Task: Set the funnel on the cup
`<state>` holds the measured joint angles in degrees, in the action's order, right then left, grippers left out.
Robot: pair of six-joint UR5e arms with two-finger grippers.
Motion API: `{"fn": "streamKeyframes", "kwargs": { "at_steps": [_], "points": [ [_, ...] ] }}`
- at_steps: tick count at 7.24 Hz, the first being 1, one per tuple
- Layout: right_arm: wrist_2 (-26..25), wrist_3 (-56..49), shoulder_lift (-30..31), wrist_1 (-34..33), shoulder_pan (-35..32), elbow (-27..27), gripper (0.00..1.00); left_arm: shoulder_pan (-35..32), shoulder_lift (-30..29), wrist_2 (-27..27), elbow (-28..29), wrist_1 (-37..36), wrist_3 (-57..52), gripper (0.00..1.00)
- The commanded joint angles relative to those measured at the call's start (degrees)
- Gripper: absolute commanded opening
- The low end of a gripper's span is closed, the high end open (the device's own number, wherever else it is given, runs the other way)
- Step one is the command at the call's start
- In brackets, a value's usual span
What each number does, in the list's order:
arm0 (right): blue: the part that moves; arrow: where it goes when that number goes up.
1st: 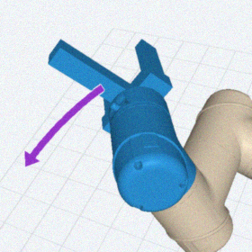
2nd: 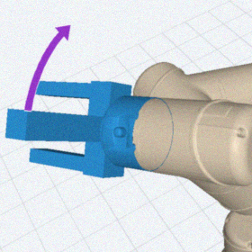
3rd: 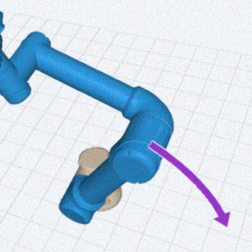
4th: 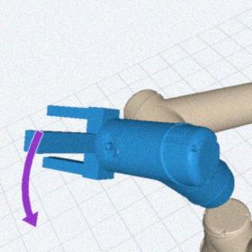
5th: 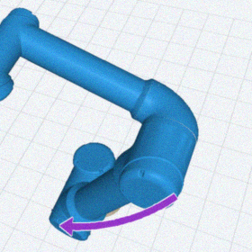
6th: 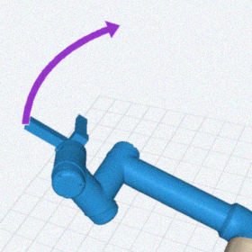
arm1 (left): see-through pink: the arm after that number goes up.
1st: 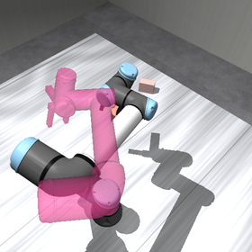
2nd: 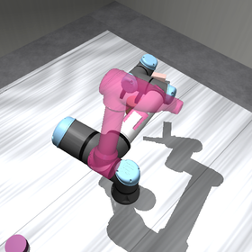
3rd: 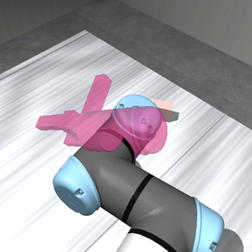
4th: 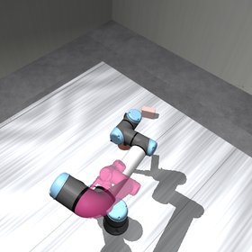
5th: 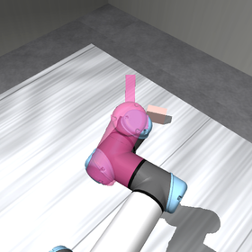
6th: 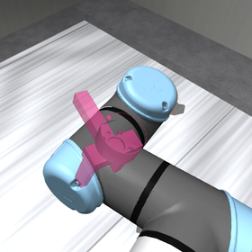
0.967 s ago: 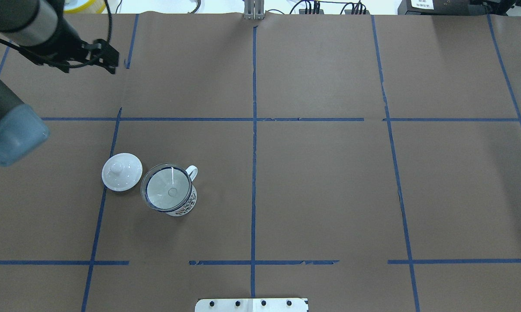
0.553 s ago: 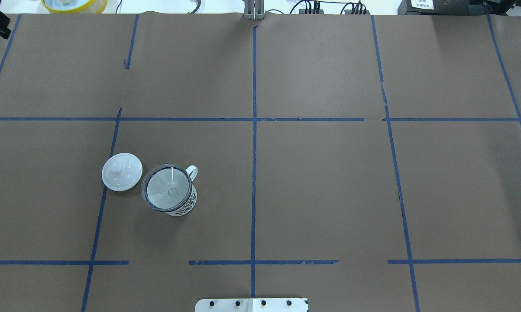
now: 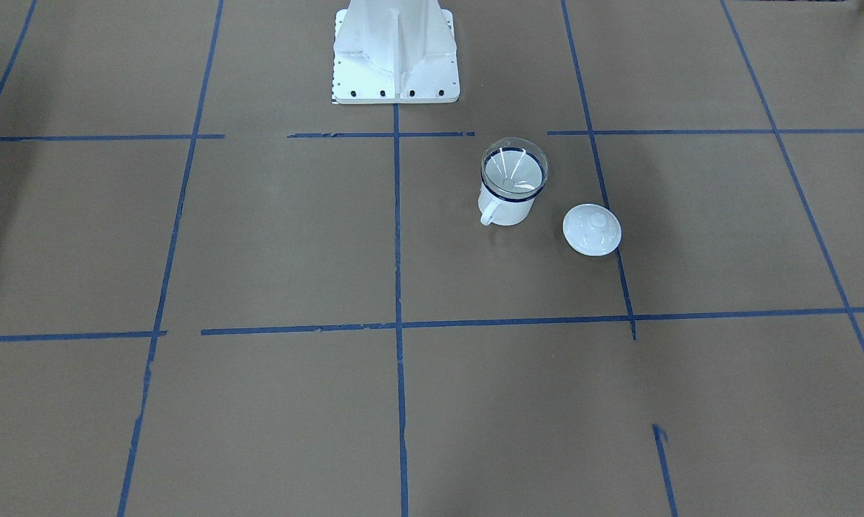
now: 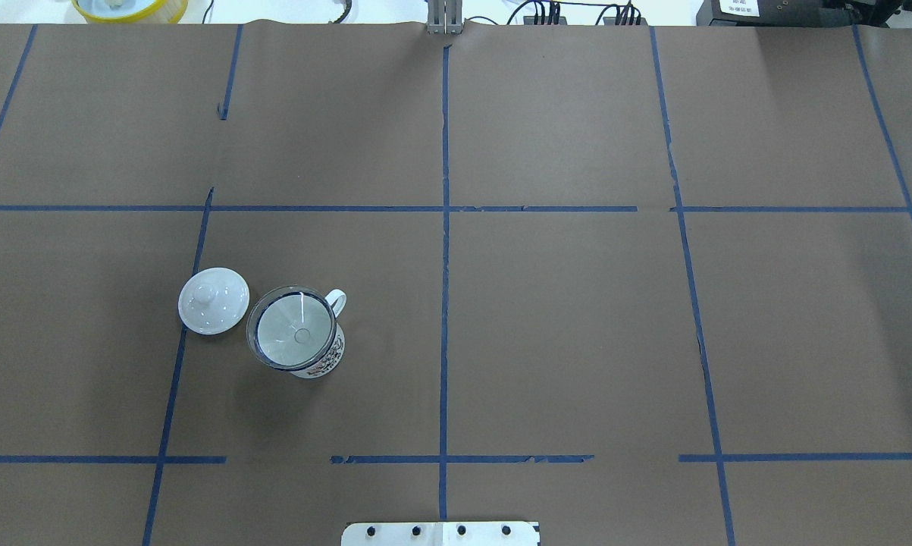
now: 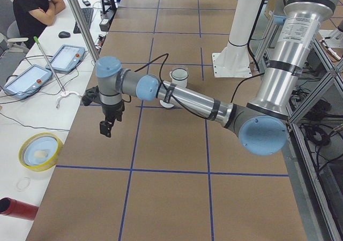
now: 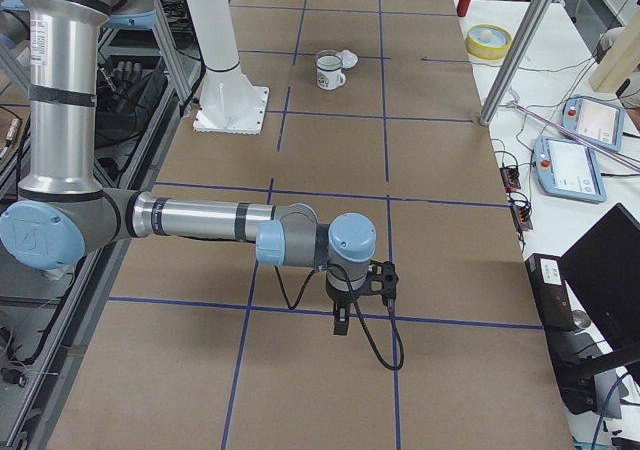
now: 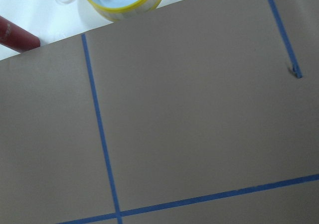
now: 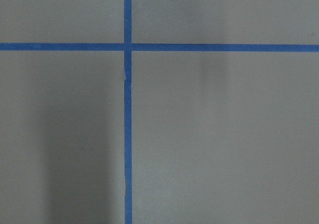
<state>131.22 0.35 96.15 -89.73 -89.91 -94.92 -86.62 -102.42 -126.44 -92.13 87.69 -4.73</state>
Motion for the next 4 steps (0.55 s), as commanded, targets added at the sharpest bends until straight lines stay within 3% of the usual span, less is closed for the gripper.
{"fn": "streamKeyframes", "kwargs": {
  "at_steps": [1,4],
  "points": [
    [0.0,0.0,0.0,0.0,0.0,0.0,1.0,-3.97,11.75,-3.19,0.37,7.1,-3.52,1.0],
    [0.0,0.0,0.0,0.0,0.0,0.0,1.0,-4.87,15.04,-6.96,0.03,6.97,-3.36,1.0]
  ]
}}
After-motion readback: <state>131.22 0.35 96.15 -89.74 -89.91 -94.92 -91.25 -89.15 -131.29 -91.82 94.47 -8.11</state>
